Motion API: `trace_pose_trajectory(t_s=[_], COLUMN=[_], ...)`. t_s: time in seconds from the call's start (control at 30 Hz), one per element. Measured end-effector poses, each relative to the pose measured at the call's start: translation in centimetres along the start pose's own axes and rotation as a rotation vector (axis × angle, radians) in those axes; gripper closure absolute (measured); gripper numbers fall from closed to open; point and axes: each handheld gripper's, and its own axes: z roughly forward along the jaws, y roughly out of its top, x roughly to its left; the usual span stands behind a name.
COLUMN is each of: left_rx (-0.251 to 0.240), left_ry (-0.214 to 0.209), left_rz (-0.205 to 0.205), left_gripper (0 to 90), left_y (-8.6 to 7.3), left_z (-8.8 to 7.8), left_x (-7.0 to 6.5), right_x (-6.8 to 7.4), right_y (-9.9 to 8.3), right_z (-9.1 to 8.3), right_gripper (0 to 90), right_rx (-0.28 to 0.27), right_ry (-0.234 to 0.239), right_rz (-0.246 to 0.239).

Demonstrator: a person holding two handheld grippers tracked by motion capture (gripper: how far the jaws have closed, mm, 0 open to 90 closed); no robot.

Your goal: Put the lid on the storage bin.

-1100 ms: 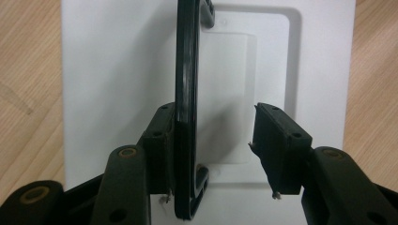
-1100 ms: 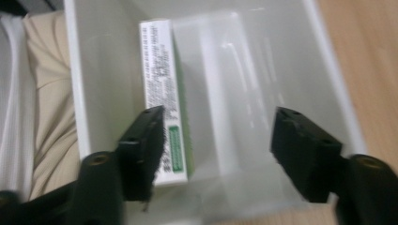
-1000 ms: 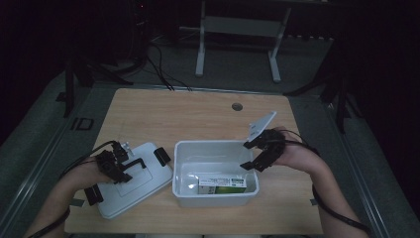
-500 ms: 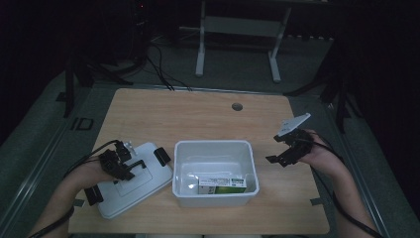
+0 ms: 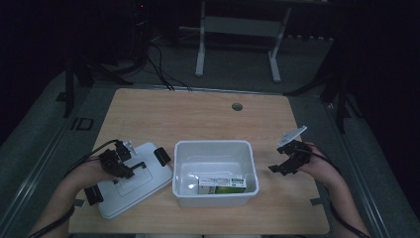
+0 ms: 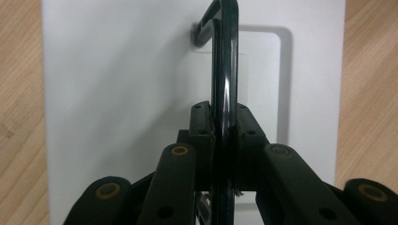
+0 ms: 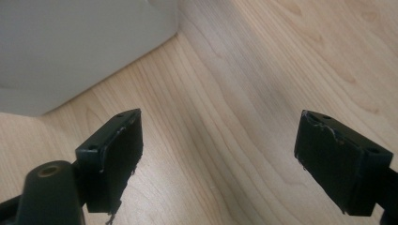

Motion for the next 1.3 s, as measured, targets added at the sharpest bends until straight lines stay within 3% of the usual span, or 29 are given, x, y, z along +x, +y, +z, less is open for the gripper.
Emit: trace_pose_trajectory(t_s=[0.33, 0.4, 0.6, 1.0, 1.3], left_rx=[0.02, 0.024, 0.022, 0.001, -0.024], left_ry=[0.017, -0.012, -0.007, 0.015, 0.046], left_rz=[-0.007, -0.011, -0.012, -0.02, -0.001], left_gripper=[82.9, 83.9, 84.1, 84.1, 84.1], left_y=[0.2, 0.2, 0.0, -1.1, -0.8], left_z=[-0.1, -0.1, -0.9, -5.0, -9.6], left_x=[0.4, 0.5, 0.7, 0.6, 0.0], right_x=[0.0, 0.0, 0.0, 0.1, 0.0], right_y=[-0.3, -0.4, -0.7, -1.1, -1.5], right_z=[0.3, 0.5, 0.9, 1.0, 1.0], right_gripper=[15.6, 15.6, 15.6, 15.5, 15.5], right_rx=[-0.006, -0.009, -0.005, -0.026, -0.032], right_ry=[0.013, 0.015, 0.021, 0.025, 0.023], right_rz=[0.013, 0.007, 0.02, 0.019, 0.03])
